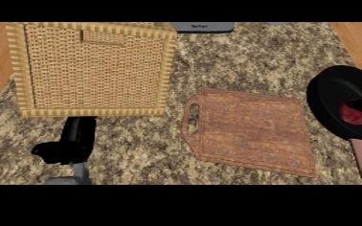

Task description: Pick the pear from the cutting board and place it in the pot

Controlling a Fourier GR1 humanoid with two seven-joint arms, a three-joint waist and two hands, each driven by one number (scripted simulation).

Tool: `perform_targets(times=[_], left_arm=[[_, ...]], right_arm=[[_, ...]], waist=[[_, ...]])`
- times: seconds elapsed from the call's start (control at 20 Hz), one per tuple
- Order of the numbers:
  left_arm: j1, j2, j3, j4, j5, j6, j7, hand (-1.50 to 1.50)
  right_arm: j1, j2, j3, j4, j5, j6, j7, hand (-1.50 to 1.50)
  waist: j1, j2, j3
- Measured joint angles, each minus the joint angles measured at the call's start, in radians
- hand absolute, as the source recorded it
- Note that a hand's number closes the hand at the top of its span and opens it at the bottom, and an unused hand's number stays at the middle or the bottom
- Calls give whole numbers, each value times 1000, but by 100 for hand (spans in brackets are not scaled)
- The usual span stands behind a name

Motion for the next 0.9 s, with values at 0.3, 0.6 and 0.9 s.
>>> perform_targets(times=[0.3,0.6,0.9], left_arm=[[17,-3,-2,-2,2,-1,-6,0],[25,-7,0,9,0,-3,-31,0],[4,-7,-6,-10,-12,6,22,0]], right_arm=[[-31,55,-146,-64,-198,-160,-187,-150],[-17,55,-295,-82,-407,-203,-330,-150],[57,-12,-390,-46,-563,-171,-460,-150]], waist=[[-7,-4,1],[-9,-4,1],[-7,-2,-1]])
